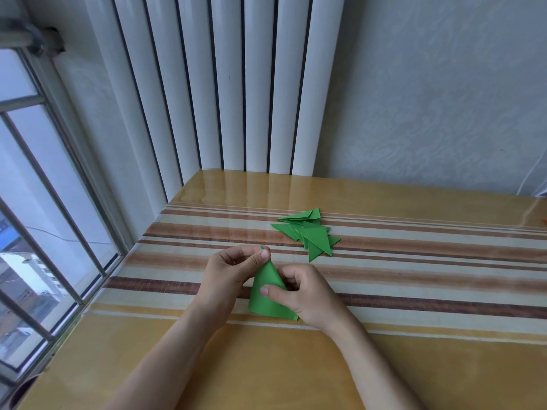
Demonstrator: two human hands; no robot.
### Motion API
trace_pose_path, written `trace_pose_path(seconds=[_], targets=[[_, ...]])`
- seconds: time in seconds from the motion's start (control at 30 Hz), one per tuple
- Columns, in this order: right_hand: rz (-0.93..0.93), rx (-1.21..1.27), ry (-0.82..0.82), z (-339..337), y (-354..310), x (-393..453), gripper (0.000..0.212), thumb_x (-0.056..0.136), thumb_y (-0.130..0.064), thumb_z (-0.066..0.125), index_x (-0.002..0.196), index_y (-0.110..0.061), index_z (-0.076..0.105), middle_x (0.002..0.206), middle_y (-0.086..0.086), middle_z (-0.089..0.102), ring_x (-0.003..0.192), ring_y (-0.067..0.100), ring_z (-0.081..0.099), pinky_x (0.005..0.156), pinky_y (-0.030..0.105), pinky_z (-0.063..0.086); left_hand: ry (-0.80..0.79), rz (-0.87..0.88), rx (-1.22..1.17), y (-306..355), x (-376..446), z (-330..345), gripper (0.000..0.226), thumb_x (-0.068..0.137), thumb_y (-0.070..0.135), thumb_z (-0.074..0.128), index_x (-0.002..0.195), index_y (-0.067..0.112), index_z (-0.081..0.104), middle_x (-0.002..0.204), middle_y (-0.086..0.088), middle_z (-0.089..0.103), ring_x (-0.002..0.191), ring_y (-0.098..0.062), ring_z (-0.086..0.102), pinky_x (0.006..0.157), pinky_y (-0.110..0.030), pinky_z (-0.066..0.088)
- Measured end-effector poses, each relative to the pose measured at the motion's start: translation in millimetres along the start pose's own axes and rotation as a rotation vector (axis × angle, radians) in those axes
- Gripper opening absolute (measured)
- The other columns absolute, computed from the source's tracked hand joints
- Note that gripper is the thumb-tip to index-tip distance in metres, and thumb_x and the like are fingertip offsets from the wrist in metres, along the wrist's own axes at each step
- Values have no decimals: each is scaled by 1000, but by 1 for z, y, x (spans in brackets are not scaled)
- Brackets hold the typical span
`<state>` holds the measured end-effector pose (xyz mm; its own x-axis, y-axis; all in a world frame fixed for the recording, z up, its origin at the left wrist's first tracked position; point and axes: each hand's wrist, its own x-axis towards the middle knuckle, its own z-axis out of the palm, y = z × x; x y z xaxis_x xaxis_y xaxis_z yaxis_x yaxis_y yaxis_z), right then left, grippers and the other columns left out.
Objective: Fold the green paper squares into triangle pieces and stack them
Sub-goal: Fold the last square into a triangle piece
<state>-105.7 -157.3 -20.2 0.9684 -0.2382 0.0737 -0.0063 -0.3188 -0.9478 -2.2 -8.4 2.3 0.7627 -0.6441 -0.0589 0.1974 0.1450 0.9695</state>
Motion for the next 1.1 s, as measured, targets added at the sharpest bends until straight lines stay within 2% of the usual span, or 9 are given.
trace_pose_path(seconds=[0.13, 0.23, 0.4, 0.5, 0.57, 0.7, 0.83, 1.0, 1.1], targets=[[5, -5, 13, 0, 2, 1, 13, 93, -27, 79, 87, -15, 77, 73, -4, 69, 70, 10, 60, 65, 32, 45, 12, 1, 1, 0, 0, -1, 26, 77, 30, 84, 91, 9, 78, 83, -7, 72, 84, -24, 72, 75, -46, 60], [-7, -16, 7, 2, 3, 1, 21, 90, -37, 77, 93, -16, 77, 85, 13, 74, 74, 15, 62, 68, 36, 46, 11, 26, -16, 2, -1, 2, 20, 80, 26, 82, 85, 8, 75, 75, -4, 69, 73, -17, 68, 72, -40, 58], [-4, -60, 4, 3, 6, 2, 27, 87, -46, 75, 95, -21, 77, 85, 9, 73, 74, 11, 60, 68, 35, 46, -9, -22, -90, 4, 0, 5, 25, 88, 16, 75, 70, 11, 58, 60, 4, 53, 54, -9, 56, 61, -31, 51], [-5, -70, 9, 3, 5, 1, 26, 87, -46, 74, 95, -21, 77, 83, 8, 72, 73, 11, 58, 68, 35, 45, -21, -54, -107, 4, 0, 3, 25, 84, 21, 77, 70, 13, 58, 62, 0, 55, 56, -12, 57, 59, -31, 51], [-6, -52, 31, 3, 4, 1, 27, 87, -45, 74, 96, -20, 77, 86, 10, 74, 75, 16, 63, 69, 37, 48, -30, -61, -79, 3, 0, 2, 20, 86, 23, 76, 81, 6, 66, 66, -3, 64, 58, -15, 64, 58, -32, 55], [7, 71, 200, -2, 2, 2, 29, 87, -44, 74, 98, -19, 78, 91, 11, 77, 88, 33, 73, 76, 52, 57, -24, -10, 49, -4, 1, 2, 27, 87, 23, 78, 99, -1, 78, 93, -21, 78, 81, -26, 75, 73, -33, 61], [37, 159, 305, -8, 4, 4, 10, 93, -29, 76, 98, -22, 81, 89, 12, 79, 82, 29, 73, 73, 46, 56, -19, 46, 196, -8, 0, 3, 14, 92, 17, 75, 94, 4, 80, 89, -16, 80, 78, -20, 74, 70, -24, 60], [46, 207, 313, -7, 1, 3, 13, 95, -26, 75, 97, -15, 80, 91, 15, 78, 87, 34, 74, 75, 45, 57, -10, 17, 191, -3, -2, 6, 14, 95, 10, 72, 92, -3, 77, 81, -14, 78, 68, -18, 74, 62, -20, 57], [28, 297, 375, -10, -3, 3, 14, 99, -20, 72, 95, -7, 77, 91, 17, 77, 81, 23, 70, 75, 36, 54, -47, -23, 170, 0, -4, 9, 15, 95, 8, 71, 94, -7, 76, 82, -18, 78, 67, -20, 75, 61, -22, 58]])
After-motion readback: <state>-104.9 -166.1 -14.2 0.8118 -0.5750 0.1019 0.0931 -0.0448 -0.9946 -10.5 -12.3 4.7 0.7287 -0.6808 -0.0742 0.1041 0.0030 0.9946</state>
